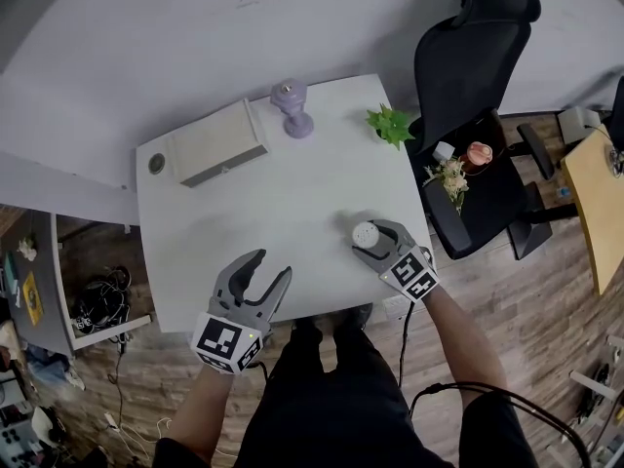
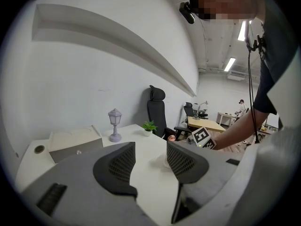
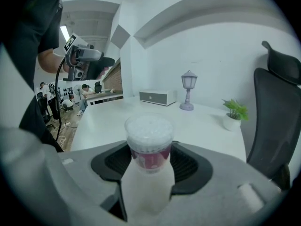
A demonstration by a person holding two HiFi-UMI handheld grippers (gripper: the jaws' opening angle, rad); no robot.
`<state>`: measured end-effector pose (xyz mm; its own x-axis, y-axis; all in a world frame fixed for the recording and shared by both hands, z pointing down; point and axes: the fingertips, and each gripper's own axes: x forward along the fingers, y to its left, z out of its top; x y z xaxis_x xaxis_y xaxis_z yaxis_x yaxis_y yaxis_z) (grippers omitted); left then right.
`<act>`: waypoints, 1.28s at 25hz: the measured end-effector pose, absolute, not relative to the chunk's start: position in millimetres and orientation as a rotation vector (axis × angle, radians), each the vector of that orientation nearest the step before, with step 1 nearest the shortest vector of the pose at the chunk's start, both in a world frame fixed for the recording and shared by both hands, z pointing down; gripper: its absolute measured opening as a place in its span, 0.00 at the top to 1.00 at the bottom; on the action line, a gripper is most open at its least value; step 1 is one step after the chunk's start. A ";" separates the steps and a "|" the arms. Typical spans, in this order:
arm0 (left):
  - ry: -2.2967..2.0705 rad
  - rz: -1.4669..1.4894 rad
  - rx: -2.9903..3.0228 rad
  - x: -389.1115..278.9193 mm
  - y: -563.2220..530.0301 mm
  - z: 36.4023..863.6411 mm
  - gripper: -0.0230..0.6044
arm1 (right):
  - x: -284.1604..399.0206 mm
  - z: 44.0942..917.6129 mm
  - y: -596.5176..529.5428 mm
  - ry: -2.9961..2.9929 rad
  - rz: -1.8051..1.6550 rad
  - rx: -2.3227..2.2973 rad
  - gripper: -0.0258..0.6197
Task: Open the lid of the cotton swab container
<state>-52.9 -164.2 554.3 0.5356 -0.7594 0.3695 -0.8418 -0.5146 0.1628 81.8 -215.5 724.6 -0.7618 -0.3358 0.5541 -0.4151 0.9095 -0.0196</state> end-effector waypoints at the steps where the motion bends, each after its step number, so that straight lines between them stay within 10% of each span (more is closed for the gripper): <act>1: -1.323 0.360 2.463 -52.8 -163.4 552.0 0.64 | 81.6 720.6 -215.3 -2.507 0.191 0.548 0.57; 32: -0.575 0.511 3.096 45.9 -146.7 410.8 0.54 | 39.7 473.3 -170.4 -2.637 -0.016 0.553 0.57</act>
